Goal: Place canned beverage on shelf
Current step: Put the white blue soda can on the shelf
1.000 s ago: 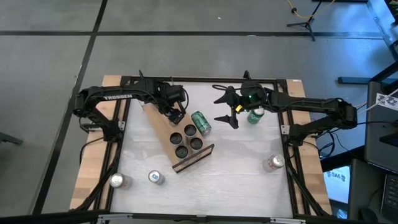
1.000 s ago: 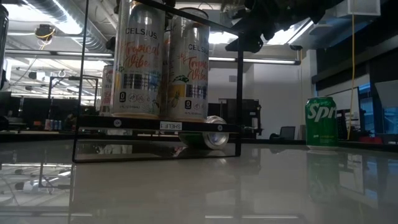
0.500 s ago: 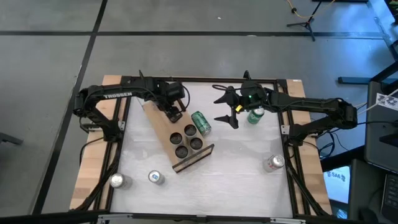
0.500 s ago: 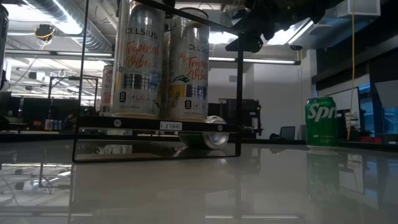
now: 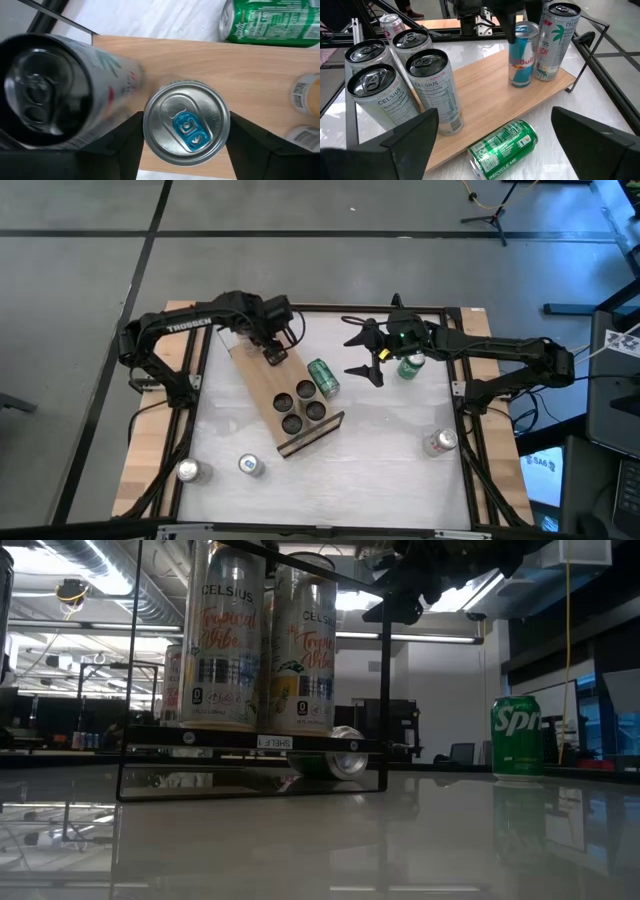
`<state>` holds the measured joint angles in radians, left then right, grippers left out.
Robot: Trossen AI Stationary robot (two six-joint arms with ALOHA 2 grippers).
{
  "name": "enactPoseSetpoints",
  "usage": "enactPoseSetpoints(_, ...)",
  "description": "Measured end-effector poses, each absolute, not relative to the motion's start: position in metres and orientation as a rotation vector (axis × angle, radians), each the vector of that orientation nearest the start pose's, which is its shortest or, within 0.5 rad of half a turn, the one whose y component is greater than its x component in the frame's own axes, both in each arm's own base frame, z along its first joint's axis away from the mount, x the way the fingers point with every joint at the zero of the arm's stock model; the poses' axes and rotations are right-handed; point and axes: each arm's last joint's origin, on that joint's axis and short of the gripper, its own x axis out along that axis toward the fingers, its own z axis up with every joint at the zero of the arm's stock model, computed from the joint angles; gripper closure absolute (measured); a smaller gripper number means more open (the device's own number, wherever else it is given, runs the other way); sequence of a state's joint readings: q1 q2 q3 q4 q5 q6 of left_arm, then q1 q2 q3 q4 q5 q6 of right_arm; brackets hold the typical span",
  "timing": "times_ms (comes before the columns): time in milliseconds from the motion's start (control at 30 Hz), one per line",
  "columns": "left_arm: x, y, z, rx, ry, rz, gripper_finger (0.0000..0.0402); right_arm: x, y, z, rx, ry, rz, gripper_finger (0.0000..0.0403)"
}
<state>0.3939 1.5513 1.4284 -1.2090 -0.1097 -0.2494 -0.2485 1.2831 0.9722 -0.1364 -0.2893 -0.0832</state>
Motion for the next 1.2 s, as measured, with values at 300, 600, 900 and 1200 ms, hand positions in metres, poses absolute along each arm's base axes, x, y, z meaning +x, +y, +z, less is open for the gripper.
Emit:
enactPoseSetpoints(300, 0.2649, 0.1207, 0.304, -0.347, 1.259, 0.565, 0.0182, 0.2761, -0.0616, 0.2975, 0.037, 0.429, 0.058, 0.0023)
enactPoseSetpoints(600, 0.2657, 0.1215, 0.3042, -0.322, 1.255, 0.559, 0.0182, 0.2761, -0.0616, 0.2975, 0.037, 0.429, 0.058, 0.0023)
enactPoseSetpoints(900, 0.2659, 0.1215, 0.3042, -0.323, 1.254, 0.556, 0.0181, 0.2761, -0.0616, 0.2975, 0.037, 0.429, 0.058, 0.0023)
enactPoseSetpoints(1200, 0.2658, 0.1217, 0.3042, -0.317, 1.253, 0.564, 0.0181, 0.2761, -0.0616, 0.2975, 0.037, 0.429, 0.058, 0.0023)
